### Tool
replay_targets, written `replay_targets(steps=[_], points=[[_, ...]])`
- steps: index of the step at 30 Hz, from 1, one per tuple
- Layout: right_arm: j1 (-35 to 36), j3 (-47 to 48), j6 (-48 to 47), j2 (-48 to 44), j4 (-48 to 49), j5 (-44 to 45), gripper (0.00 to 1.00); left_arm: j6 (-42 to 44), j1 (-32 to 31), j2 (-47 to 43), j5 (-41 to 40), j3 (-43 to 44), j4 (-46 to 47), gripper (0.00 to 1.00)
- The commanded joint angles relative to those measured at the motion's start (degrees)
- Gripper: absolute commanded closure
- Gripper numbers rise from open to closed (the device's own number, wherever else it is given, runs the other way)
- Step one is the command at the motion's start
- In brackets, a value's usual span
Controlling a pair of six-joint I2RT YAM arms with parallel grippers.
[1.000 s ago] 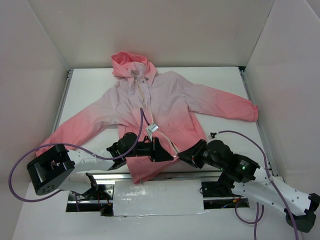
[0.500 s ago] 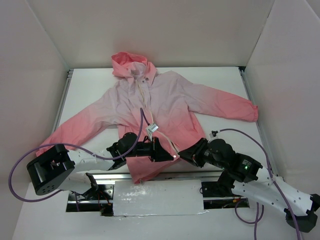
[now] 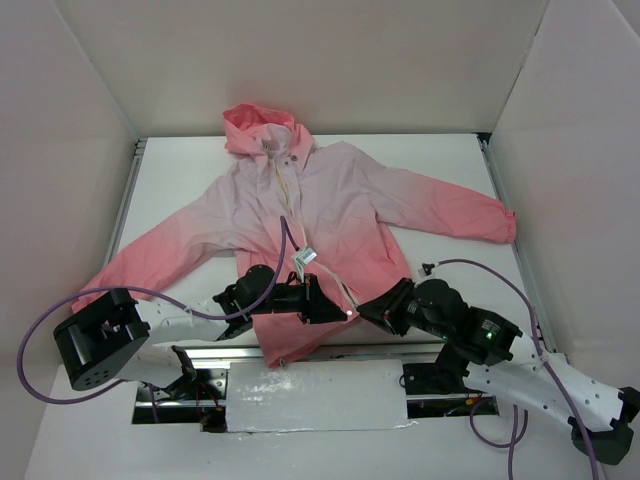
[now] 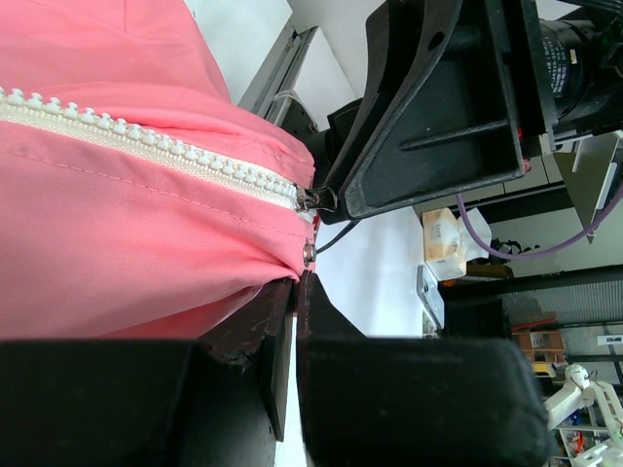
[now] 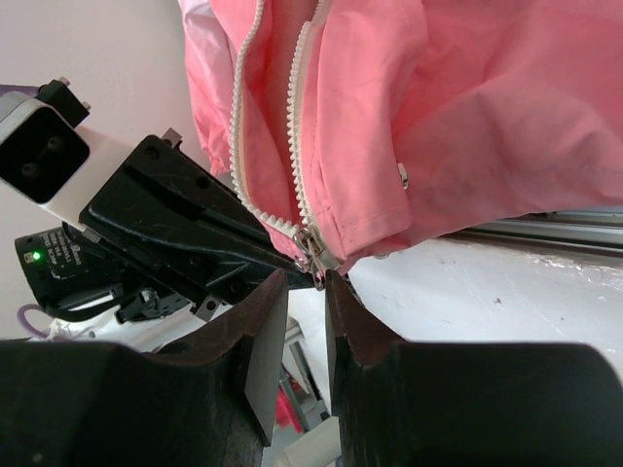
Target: Zip up the jacket
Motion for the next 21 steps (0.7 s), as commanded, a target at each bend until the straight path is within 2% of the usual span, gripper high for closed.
replay_targets(steps=[1,14,15,16,18,21], points=[[0.4,-0.6,-0.1,0.3,1.4,1.3,0.71,0.4,0.1,-1.3,0.9,1.7,4.3,1.0],[0.6,-1.1,-0.5,1.4,3.7,1.8,0.79,0.2,0.1,-2.0,0.9,1.0,4.5,1.0],[0.4,-1.2,-0.4,1.4,3.7,1.8,0.81,0.2,0.1,-2.1,0.9,1.0,4.5,1.0],[0.5,-1.2,-0.3,1.5,3.8,1.9,0.9,0.2,0.1,-2.2,0.9,1.0,4.4,1.0],[0.5,-1.3,-0.1,1.6,3.6,1.9,0.96,0.2,0.1,-2.2,0.9,1.0,4.5,1.0],[0.5,-1.2,-0.2,1.6,3.2,2.1,1.0,0.1,0.1,-2.3,0.8,0.8,4.5,1.0]])
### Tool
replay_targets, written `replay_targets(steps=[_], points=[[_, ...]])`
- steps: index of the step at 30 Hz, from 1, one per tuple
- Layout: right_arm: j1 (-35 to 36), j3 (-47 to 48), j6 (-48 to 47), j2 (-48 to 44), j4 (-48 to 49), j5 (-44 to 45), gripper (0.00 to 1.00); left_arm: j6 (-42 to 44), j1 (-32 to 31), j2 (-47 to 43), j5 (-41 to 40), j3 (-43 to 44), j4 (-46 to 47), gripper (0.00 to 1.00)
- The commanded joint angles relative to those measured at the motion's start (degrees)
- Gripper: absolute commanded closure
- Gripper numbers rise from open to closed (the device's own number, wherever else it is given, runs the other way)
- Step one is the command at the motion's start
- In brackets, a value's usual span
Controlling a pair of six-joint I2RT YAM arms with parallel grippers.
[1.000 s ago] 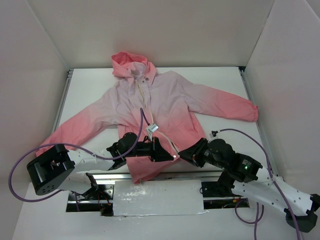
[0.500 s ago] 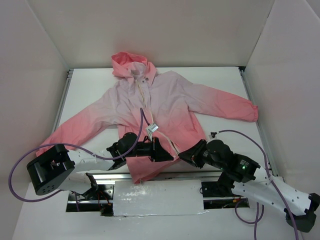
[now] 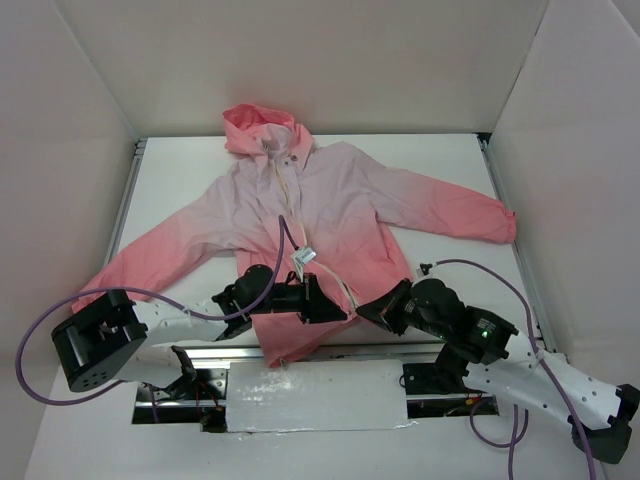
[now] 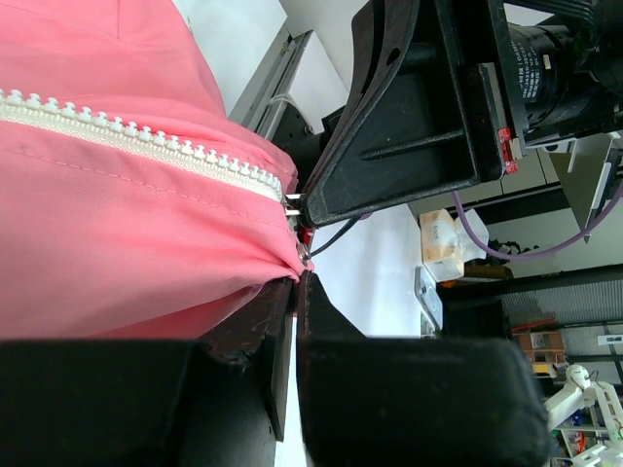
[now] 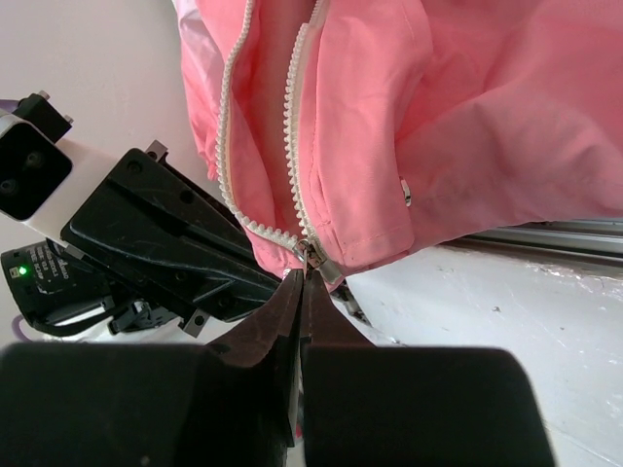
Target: Zip up the jacket
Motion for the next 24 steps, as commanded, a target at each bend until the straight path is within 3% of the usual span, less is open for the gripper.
replay_targets(steps=[1,11,24], points=[[0.5,-0.1,-0.3,0.4,1.0,1.9,1.0,0.1,0.1,-1.6,0.8,0.7,4.6,1.0],[0.6,-1.3,-2.0,1.7,9.4,3.9,1.0,-0.2,-0.1,-1.7,0.3,0.0,4.1,1.0],[0.5,7.4,-5.4,11.7,22.5,4.8,1.0,-0.2,-0.6,-3.9,-2.9,-3.2,1.9,1.0]])
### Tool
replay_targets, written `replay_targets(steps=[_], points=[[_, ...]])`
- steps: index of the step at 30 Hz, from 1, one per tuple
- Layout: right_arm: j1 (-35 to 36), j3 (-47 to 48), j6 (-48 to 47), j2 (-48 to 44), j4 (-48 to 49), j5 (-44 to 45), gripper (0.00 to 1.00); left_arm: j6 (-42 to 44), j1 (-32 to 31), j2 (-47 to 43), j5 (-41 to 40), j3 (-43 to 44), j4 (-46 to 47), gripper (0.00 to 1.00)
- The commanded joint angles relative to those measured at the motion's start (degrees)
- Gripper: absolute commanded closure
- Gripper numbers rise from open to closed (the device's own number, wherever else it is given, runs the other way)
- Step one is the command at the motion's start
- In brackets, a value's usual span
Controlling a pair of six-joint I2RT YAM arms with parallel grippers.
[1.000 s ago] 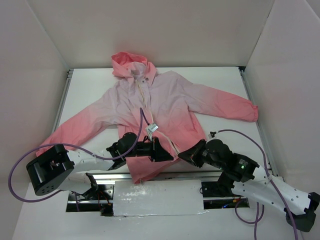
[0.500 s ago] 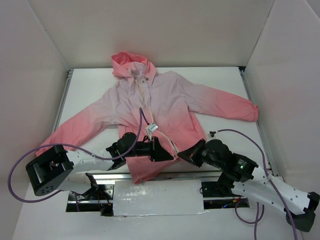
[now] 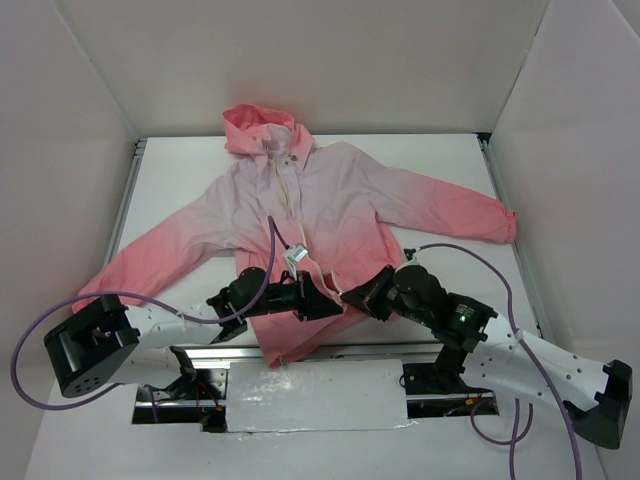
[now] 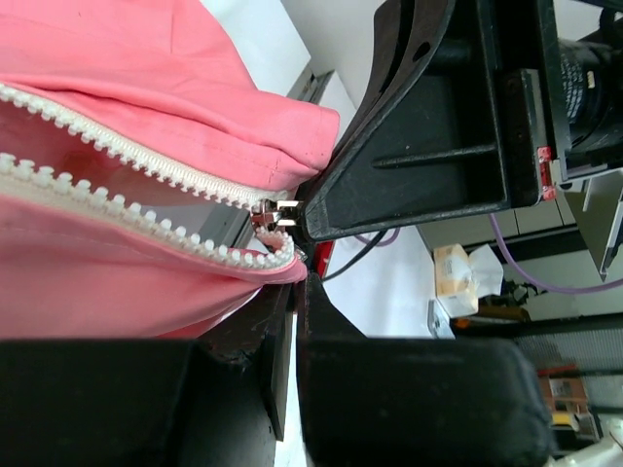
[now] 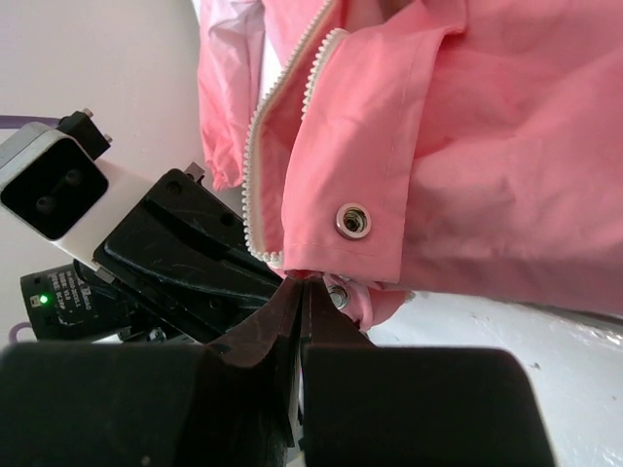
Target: Zip up the jacket
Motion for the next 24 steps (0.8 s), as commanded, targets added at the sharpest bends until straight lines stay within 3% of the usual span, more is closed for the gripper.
replay_targets(steps=[1,7,11,17,19,24], points=[[0.2,4.0,-1.3,0.4,12.5,3.0,1.0,0.0,-0.8,-1.7,2.0,-1.2,1.5,1.0],[0.1,5.3,-3.3,3.3,13.5,0.9,1.0,-0.3,-1.0,-2.9,1.1,-2.3,0.9,1.0],[0.3,6.2,-1.9,4.8,2.0,1.1,1.0,-0.2,-0.9,-4.3,-0.7,-2.4,-0.7,1.0],[0.4,0.8,1.3,-5.2,-5.3,4.2,1.0,0.3,-0.9,-6.8,-3.1,-1.5,-4.8,1.0],[0.4,-0.1,0.9,-7.8,-5.3,3.0,1.0,0.2,-0.8,-6.8,-3.5,-1.5,-5.1,1.0],[0.4,-5.8,1.0,-9.5,5.6,-2.7,1.0,0.1,-1.0,-3.5,-1.6,0.1,-3.0,1.0]])
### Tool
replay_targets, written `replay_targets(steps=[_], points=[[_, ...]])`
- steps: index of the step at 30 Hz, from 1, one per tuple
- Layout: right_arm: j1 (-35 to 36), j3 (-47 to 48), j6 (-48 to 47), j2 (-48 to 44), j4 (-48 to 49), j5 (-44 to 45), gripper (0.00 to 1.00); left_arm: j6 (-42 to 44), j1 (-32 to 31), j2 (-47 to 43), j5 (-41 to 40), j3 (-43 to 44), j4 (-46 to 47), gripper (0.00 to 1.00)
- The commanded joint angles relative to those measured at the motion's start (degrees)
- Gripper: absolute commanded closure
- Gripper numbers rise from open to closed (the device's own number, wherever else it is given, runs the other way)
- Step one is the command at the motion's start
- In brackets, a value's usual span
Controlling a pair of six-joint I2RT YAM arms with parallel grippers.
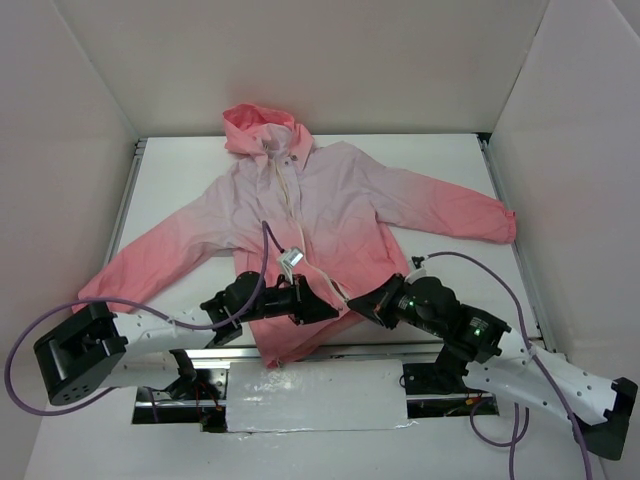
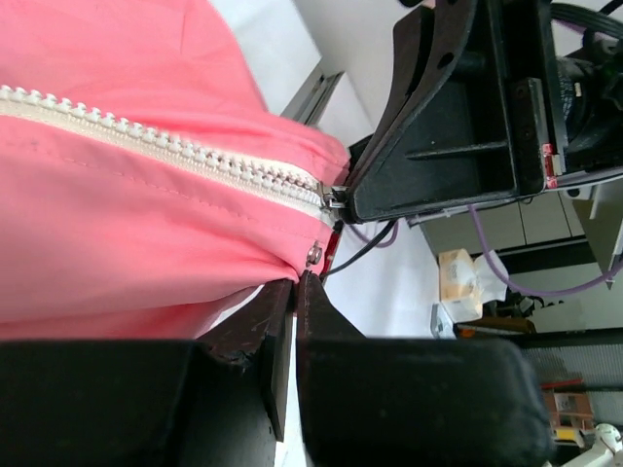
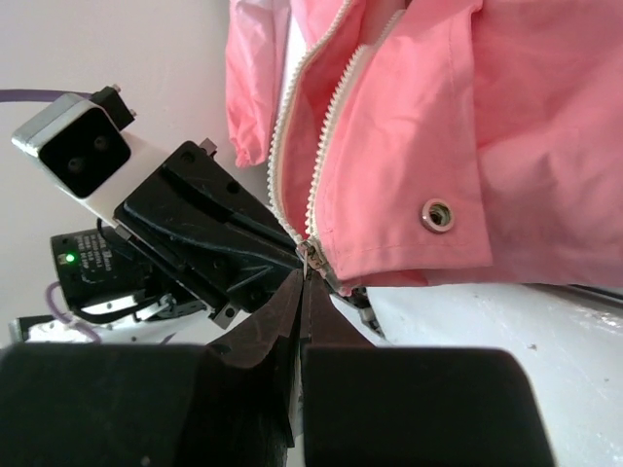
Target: Zip up the jacket
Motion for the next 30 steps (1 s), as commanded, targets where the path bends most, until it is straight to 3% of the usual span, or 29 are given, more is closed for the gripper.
replay_targets(steps=[1,15,25,30], points=[[0.0,-2.3,1.0,0.0,7.5,-0.9,1.0,-0.3,-0.4,2.6,2.5,2.1,1.9,1.0],[-0.1,7.1,3.5,10.6,3.6,5.2,1.0,0.1,-2.0,3.7,1.9,2.4,3.6,1.0],[-0.1,17.3,0.3,19.9,3.0,6.7,1.0,1.2,-3.5,2.6,-1.3,1.9,0.9,1.0],[-1.4,23.9,-3.4,25.3,-2.8,4.9,1.0,4.1,-3.8,0.2,-0.5,1.9,-3.0,1.0]])
